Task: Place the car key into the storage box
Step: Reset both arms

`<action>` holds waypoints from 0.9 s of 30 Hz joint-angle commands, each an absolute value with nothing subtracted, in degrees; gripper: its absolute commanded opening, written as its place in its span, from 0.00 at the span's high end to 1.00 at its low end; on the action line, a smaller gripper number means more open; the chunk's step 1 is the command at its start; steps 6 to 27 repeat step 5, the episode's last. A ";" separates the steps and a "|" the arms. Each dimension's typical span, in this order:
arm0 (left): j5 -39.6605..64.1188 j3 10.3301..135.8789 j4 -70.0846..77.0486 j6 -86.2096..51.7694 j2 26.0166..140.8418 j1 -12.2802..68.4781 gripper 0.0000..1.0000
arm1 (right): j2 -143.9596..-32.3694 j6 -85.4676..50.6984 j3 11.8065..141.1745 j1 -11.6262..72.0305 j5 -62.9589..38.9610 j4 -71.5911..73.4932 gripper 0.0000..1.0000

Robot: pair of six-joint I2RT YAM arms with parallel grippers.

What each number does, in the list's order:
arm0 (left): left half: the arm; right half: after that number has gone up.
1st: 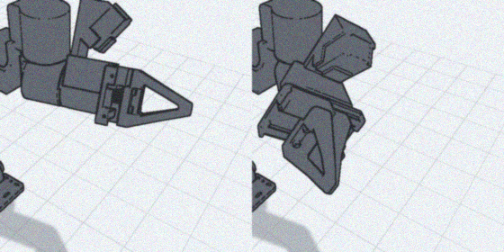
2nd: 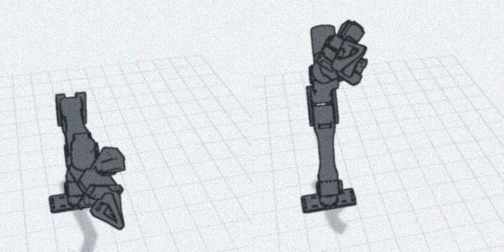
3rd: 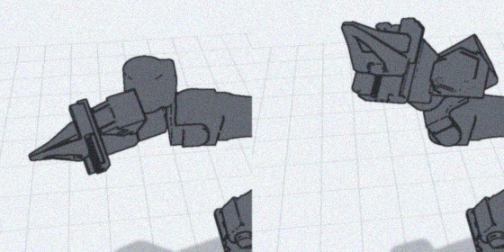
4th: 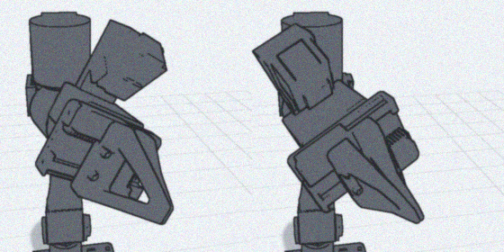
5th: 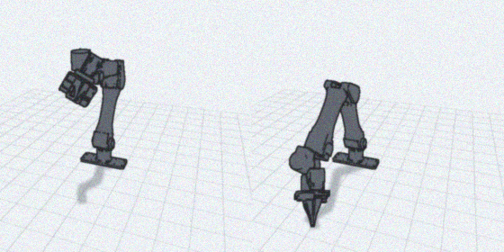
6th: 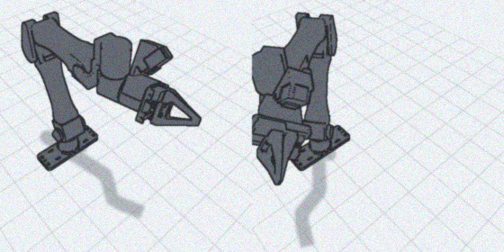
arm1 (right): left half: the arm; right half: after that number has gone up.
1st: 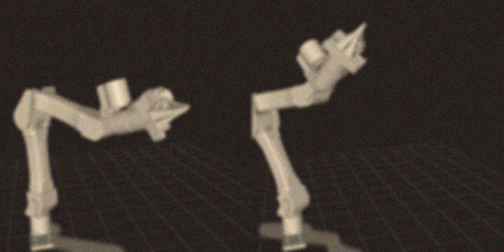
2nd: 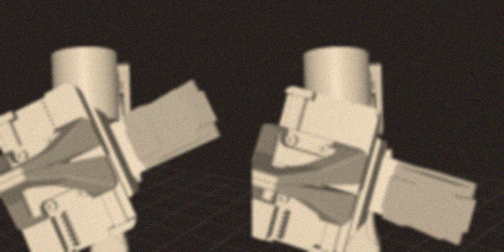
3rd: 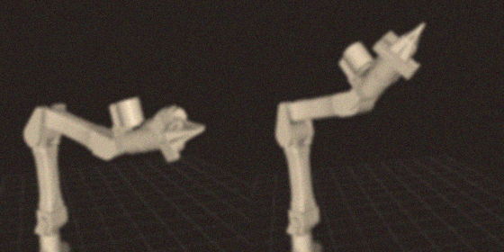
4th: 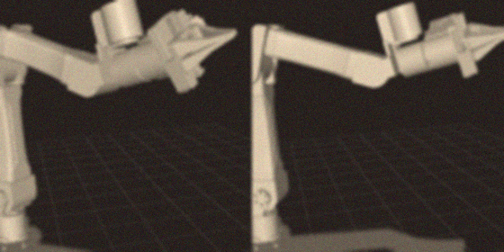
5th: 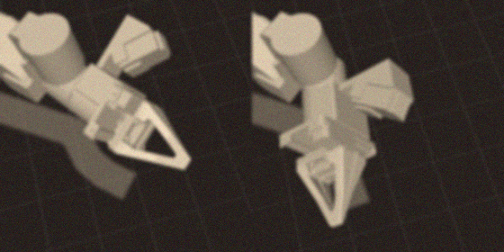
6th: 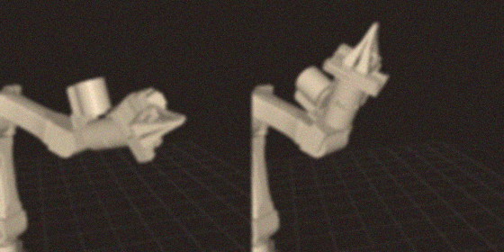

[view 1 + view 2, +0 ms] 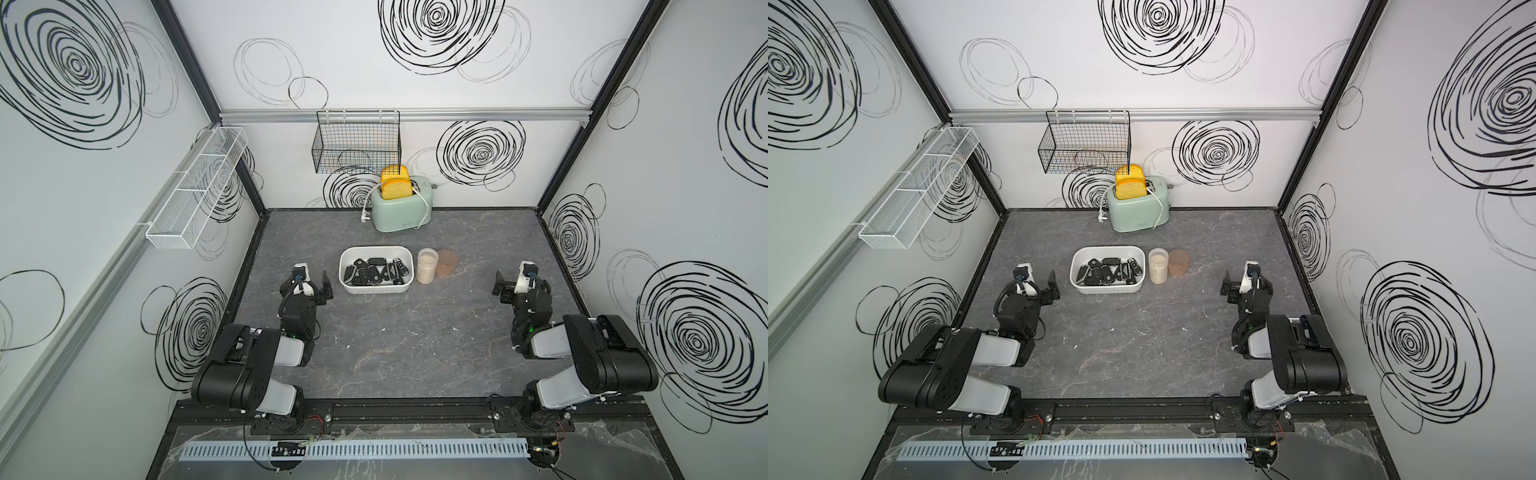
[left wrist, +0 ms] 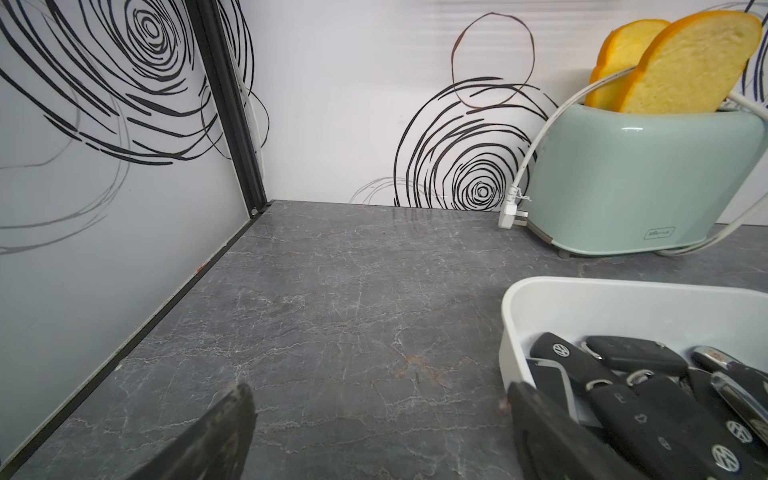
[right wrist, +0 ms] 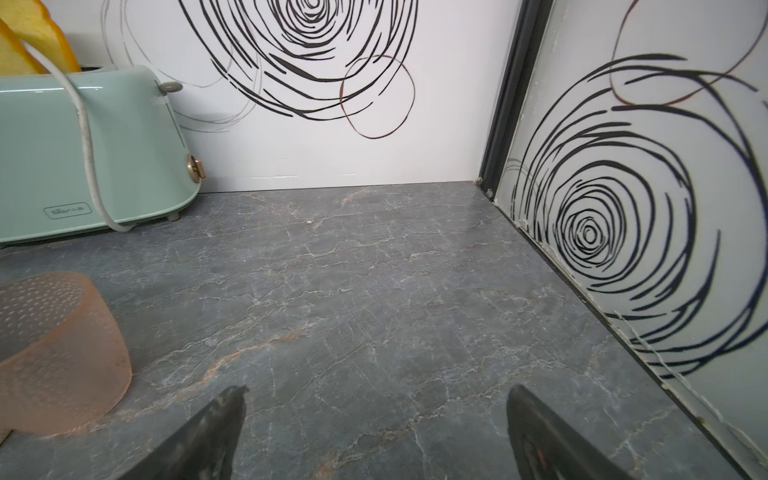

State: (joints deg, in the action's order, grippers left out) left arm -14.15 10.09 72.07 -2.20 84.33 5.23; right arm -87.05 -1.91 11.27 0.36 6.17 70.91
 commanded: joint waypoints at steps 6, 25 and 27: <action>-13.28 10.99 75.24 -1.75 84.07 4.75 0.02 | -86.61 -1.23 11.50 -0.09 3.57 72.70 0.01; -13.28 10.99 75.24 -1.75 84.07 4.75 0.02 | -86.61 -1.23 11.50 -0.09 3.57 72.70 0.01; -13.28 10.99 75.24 -1.75 84.07 4.75 0.02 | -86.61 -1.23 11.50 -0.09 3.57 72.70 0.01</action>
